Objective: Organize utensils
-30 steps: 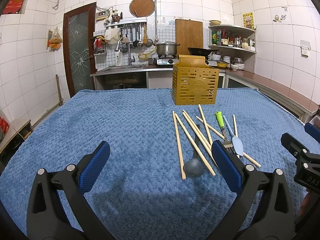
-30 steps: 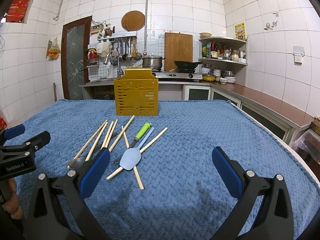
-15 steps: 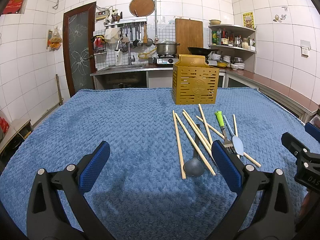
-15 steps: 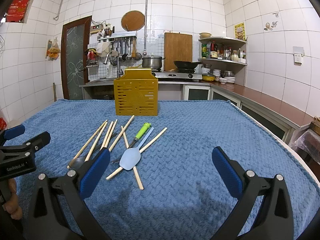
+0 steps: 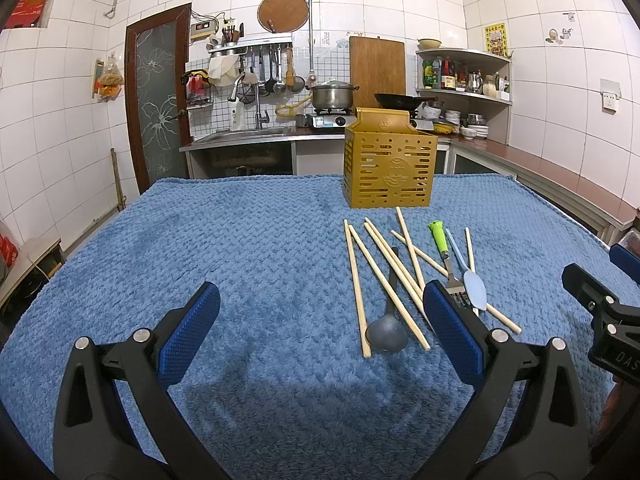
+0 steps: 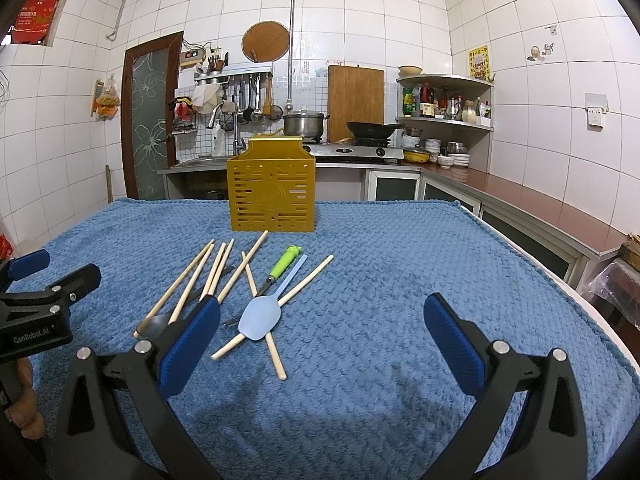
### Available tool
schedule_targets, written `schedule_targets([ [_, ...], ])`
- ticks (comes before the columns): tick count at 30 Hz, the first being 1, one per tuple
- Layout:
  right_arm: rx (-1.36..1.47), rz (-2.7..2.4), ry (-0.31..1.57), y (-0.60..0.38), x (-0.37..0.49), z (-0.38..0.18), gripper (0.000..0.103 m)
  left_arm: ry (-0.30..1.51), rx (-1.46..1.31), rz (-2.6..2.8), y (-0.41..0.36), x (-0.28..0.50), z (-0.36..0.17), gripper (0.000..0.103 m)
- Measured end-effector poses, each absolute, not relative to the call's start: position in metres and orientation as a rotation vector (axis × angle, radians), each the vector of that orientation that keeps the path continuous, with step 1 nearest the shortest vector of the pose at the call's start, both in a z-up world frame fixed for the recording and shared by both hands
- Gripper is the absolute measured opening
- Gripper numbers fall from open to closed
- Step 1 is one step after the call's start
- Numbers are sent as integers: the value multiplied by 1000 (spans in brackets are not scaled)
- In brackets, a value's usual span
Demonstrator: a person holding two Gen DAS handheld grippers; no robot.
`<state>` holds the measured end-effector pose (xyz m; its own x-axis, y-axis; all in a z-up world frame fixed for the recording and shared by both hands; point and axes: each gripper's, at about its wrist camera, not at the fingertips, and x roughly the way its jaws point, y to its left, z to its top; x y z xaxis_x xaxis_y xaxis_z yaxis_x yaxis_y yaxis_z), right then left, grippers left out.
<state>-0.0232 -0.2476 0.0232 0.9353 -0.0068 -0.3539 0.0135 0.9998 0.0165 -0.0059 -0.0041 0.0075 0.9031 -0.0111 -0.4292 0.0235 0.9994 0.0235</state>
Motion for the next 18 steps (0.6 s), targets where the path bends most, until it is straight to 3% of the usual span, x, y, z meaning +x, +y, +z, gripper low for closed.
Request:
schedule_targets([
  [18, 21, -11, 362, -249, -23, 23, 99, 448, 28, -18, -4, -6, 6, 98],
])
